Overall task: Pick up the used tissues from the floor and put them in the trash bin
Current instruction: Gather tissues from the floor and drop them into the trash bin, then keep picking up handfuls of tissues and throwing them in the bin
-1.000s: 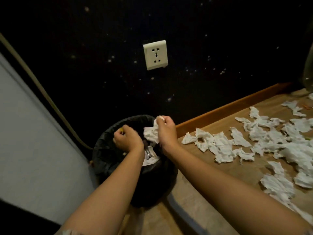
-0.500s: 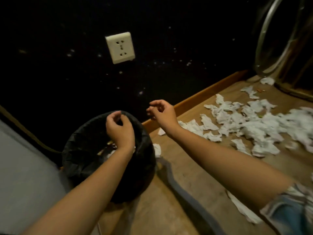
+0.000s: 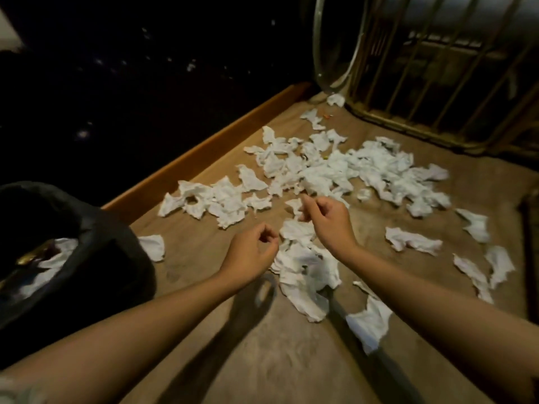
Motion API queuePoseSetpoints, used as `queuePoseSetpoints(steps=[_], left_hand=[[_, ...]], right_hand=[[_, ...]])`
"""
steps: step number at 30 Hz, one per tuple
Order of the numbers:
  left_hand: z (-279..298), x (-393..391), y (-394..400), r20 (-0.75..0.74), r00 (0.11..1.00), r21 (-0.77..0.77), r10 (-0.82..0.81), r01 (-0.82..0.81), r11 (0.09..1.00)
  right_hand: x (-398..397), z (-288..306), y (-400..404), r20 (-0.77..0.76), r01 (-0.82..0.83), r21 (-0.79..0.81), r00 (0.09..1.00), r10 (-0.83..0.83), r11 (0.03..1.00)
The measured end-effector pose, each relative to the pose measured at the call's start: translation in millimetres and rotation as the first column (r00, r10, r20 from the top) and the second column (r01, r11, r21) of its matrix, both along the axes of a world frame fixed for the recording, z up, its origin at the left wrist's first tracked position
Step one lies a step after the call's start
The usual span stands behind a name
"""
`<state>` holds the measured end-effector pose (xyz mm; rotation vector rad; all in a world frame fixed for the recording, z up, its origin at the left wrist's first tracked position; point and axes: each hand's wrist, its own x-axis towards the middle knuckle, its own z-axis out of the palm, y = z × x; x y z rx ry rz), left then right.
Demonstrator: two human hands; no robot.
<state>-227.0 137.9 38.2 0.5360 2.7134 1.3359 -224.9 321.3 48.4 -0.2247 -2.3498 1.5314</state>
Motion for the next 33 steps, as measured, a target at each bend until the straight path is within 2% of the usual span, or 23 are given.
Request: queuePoseSetpoints(steps=[3, 5, 7, 9, 10, 12, 15, 18, 21, 23, 26, 27, 29, 31, 33], left_hand=[[-39.4, 0.2, 31.5, 0.098, 0.985, -0.202, -0.141, 0.158, 0.967], [-71.1, 3.3, 50.7, 0.209, 0.965, -0.334, -0.156, 0.220, 0.917], [-97.2, 7.3, 64.1, 0.251, 0.955, -0.441, -0.160, 0.260, 0.859], [-117.3, 9.8, 69.7, 0.235, 0.956, -0.491, -0.177, 0.274, 0.827], [-125.1, 12.7, 69.8, 0.217, 0.960, -0.490, -0.176, 0.263, 0.831], [-139.8, 23.9, 65.4, 0.197, 0.972, -0.437, -0.129, 0.204, 0.876], [-160.4, 51.6, 48.8, 0.094, 0.993, -0.349, -0.071, 0.099, 0.932], [-171.6, 72.9, 30.2, -0.061, 0.996, -0.184, -0.063, 0.051, 0.982], [-177.0, 81.2, 19.4, -0.097, 0.995, -0.135, 0.003, -0.016, 0.991], [-177.0, 79.3, 13.7, -0.060, 0.996, -0.124, 0.068, -0.075, 0.989], [-169.7, 70.9, 8.7, 0.067, 0.988, -0.123, 0.135, -0.126, 0.984], [-165.1, 67.9, 8.6, 0.146, 0.978, -0.066, 0.150, -0.142, 0.988], [-157.6, 59.5, 8.5, 0.174, 0.952, -0.036, 0.254, -0.251, 0.967], [-146.5, 46.6, 12.7, 0.102, 0.928, -0.105, 0.360, -0.349, 0.931], [-132.1, 31.8, 22.7, 0.092, 0.894, -0.093, 0.439, -0.431, 0.898]], right_hand=[[27.6, -50.8, 42.2, 0.177, 0.176, 0.087, 0.966, -0.189, 0.981], [50.3, -87.3, 64.7, 0.267, 0.274, 0.157, 0.913, -0.308, 0.949], [76.5, -117.1, 80.1, 0.383, 0.362, 0.297, 0.802, -0.458, 0.884], [100.5, -136.7, 88.7, 0.500, 0.314, 0.426, 0.700, -0.510, 0.848], [111.3, -145.1, 92.4, 0.536, 0.225, 0.447, 0.708, -0.460, 0.866], [129.5, -160.0, 101.9, 0.546, -0.038, 0.478, 0.796, -0.263, 0.878], [142.4, -170.4, 117.4, 0.567, -0.396, 0.551, 0.823, 0.018, 0.734], [143.4, -175.4, 125.2, 0.545, -0.504, 0.556, 0.822, 0.168, 0.662], [137.7, -180.8, 122.1, 0.380, -0.423, 0.629, 0.899, 0.217, 0.652], [127.8, -176.0, 115.9, 0.402, -0.412, 0.575, 0.895, 0.194, 0.707], [113.9, -172.7, 111.9, 0.445, -0.387, 0.575, 0.887, 0.121, 0.721], [110.6, -174.3, 111.3, 0.419, -0.325, 0.570, 0.905, 0.074, 0.754], [105.4, -175.0, 108.9, 0.330, -0.156, 0.541, 0.943, -0.038, 0.827], [93.9, -164.4, 104.8, 0.288, 0.049, 0.431, 0.939, -0.189, 0.901], [74.7, -151.2, 104.3, 0.256, 0.191, 0.301, 0.927, -0.272, 0.934]])
